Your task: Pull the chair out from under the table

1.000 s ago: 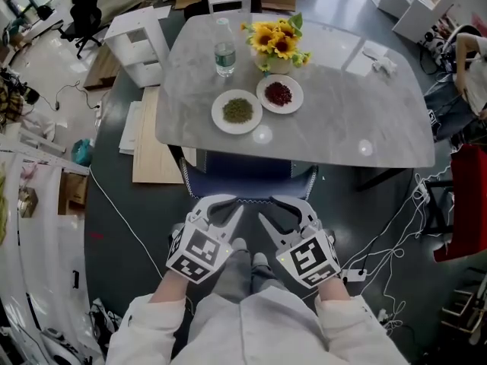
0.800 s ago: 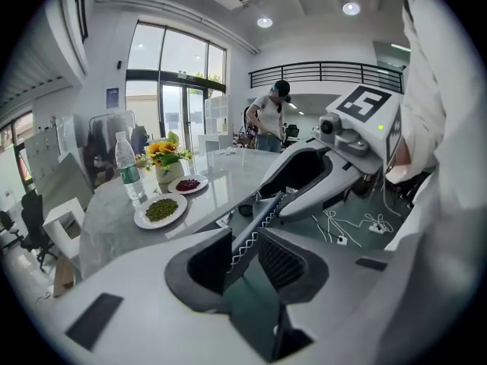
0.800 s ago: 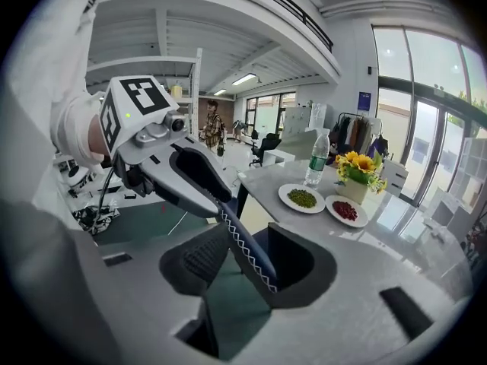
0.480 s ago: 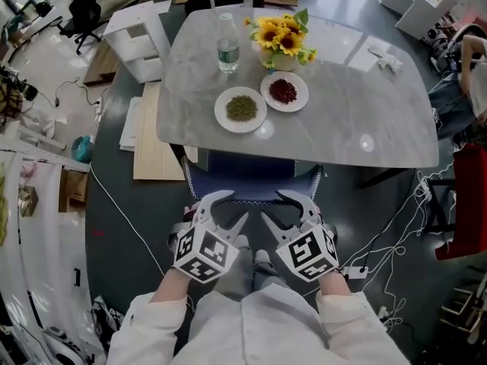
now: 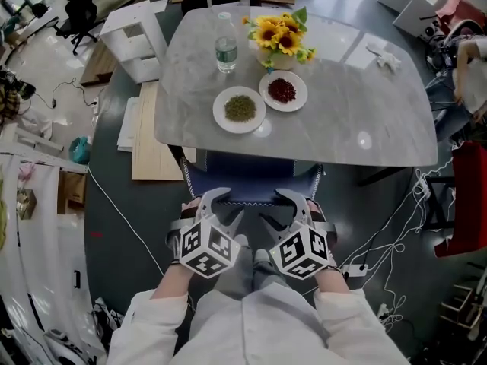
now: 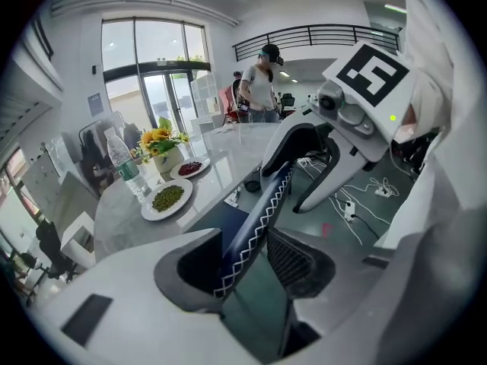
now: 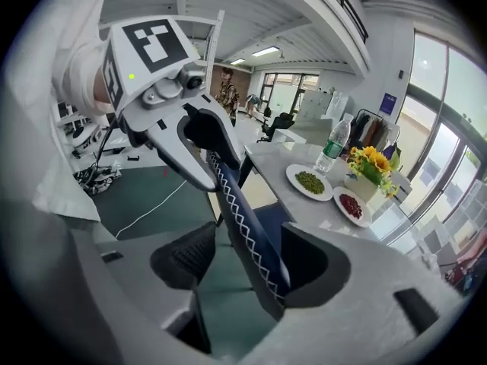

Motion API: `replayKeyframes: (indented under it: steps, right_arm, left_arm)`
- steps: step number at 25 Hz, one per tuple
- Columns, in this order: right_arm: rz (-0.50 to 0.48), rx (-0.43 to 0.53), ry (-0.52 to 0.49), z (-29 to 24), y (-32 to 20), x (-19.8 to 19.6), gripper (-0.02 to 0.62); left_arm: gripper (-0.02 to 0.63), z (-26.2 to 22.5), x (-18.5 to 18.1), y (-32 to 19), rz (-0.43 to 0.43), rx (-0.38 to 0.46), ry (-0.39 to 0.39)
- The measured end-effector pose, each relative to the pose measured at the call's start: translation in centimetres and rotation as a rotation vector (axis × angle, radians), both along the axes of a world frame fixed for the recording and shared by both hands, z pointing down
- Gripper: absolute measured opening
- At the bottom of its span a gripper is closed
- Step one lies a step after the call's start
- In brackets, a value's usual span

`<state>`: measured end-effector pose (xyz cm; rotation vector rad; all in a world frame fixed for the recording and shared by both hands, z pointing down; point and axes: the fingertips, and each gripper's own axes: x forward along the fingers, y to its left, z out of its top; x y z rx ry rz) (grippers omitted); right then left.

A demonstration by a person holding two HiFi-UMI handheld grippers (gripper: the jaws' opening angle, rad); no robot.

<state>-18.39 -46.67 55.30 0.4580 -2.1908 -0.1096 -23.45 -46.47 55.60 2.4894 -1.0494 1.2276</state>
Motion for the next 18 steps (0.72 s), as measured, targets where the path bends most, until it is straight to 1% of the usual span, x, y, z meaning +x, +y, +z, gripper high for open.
replayKeyframes:
  steps: [9, 10, 13, 18]
  right_arm:
    - [-0.030, 0.061, 0.060, 0.32, -0.24, 0.16, 0.228]
    - [-0.030, 0.068, 0.065, 0.30, -0.34, 0.19, 0.220]
    - [-0.018, 0.089, 0.077, 0.23, -0.74, 0.39, 0.155]
    - [-0.024, 0.097, 0.090, 0.25, -0.95, 0.53, 0.137]
  left_arm:
    - [0.187, 0.40, -0.21, -0.20, 0.007, 0.002, -0.020]
    - [0.187, 0.40, -0.23, -0.19, 0.007, 0.004, -0.022]
    - [0.187, 0.45, -0.21, -0.15, 0.012, 0.017, -0.028]
    - [0.184, 0.54, -0.29, -0.22, 0.024, 0.021, -0.043]
